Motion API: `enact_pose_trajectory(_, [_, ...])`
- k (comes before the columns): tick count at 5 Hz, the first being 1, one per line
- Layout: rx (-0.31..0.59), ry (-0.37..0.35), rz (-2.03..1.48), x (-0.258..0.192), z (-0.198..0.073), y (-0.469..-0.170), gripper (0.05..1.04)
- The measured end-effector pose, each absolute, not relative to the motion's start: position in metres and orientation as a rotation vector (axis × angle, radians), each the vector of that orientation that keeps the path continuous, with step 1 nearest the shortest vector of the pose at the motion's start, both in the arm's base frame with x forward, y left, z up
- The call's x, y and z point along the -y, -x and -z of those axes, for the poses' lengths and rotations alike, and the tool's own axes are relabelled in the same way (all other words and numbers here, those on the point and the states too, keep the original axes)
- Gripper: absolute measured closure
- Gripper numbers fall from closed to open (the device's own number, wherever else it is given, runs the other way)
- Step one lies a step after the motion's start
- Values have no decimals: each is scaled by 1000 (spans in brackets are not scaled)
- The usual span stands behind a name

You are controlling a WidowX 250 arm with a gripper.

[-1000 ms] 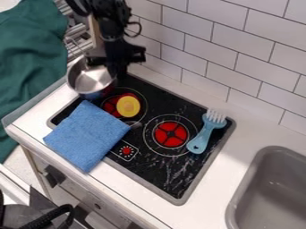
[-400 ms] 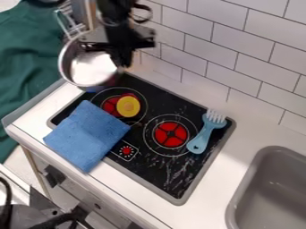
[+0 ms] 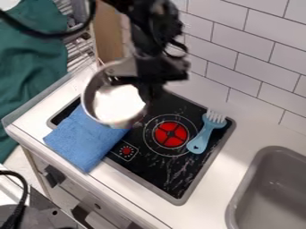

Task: Move the silver pot to the bottom of the right stove

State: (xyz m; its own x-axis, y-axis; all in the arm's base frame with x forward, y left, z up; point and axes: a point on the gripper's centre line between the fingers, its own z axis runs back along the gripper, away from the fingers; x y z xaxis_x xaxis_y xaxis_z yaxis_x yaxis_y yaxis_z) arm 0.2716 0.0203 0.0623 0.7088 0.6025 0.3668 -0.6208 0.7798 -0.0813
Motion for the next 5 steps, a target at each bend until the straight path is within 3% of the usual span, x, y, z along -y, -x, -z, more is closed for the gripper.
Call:
enact_pose_trajectory(3, [262, -62, -662, 39, -17, -268, 1024])
enact_pose_trajectory(5, [197, -12, -819, 44, 11, -273, 1024])
